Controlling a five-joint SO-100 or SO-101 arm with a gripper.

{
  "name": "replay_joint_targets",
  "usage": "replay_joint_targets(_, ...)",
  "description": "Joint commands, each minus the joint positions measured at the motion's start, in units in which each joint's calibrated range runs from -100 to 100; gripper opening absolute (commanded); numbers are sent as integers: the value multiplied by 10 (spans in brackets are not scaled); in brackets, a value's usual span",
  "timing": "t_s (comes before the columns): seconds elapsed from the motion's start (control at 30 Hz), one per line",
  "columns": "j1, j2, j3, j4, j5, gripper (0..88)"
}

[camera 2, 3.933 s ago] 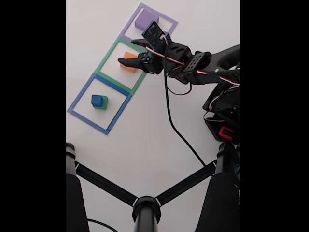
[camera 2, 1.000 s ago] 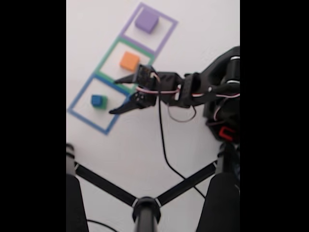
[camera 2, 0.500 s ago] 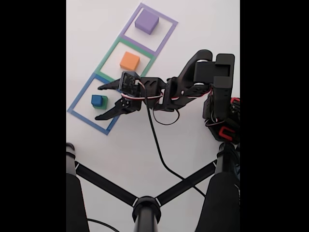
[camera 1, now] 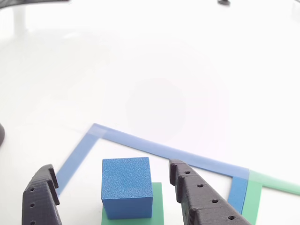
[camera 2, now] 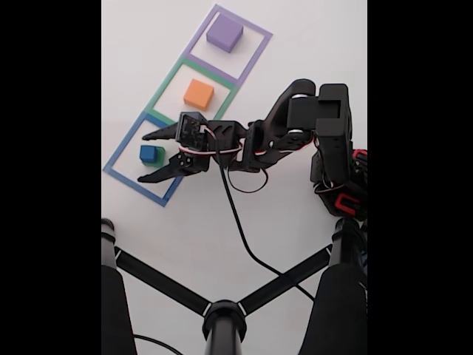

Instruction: Tower of hanoi

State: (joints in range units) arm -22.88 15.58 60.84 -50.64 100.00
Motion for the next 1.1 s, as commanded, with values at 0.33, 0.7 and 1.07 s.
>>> replay_joint_targets(0.33,-9,-16,6,-11,0,147)
replay_joint_targets(0.7,-14,-17,7,-13,0,72)
replay_joint_targets(1.07,-16,-32,15,-10,0,36)
